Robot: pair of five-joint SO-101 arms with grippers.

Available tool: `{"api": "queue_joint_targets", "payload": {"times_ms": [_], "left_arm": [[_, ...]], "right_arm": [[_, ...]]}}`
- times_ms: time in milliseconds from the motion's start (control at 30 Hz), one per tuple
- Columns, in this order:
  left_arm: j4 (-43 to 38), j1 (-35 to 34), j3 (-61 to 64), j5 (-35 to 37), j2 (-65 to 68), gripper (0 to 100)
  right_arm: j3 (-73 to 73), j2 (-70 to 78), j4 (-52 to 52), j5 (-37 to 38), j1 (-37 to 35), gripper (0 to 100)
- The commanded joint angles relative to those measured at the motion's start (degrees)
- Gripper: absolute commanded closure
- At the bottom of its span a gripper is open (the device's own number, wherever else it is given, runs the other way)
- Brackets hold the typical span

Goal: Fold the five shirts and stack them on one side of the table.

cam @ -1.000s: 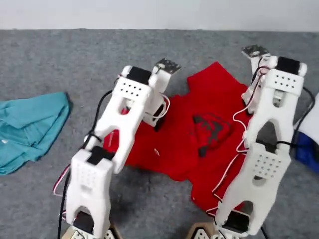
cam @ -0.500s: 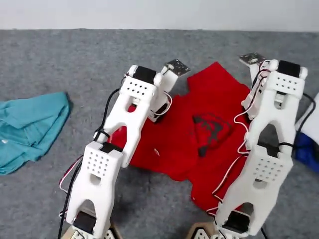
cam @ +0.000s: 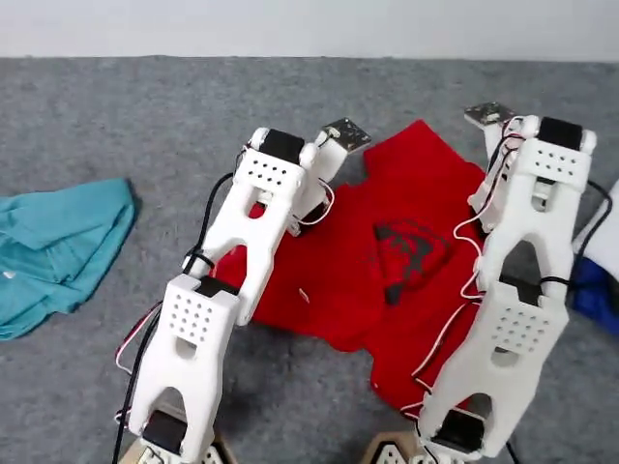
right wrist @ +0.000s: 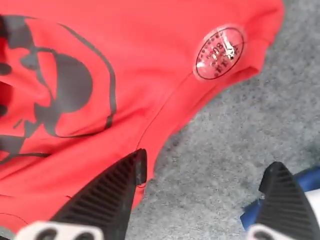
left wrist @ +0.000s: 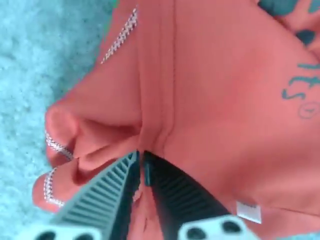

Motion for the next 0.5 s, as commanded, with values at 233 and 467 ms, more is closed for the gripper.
{"api": "queue_joint_targets", "payload": {"times_ms": [233,467], "left_arm": [[1.76,0.44,3.47,-0.44,-4.13,96],[1.76,0.79,3.65,9.49,-10.11,82]], "right_arm": [[0.26,-3.47,2.15,0.26,0.57,63.4],[0.35,-3.47,2.24,0.26,0.57,63.4]]}}
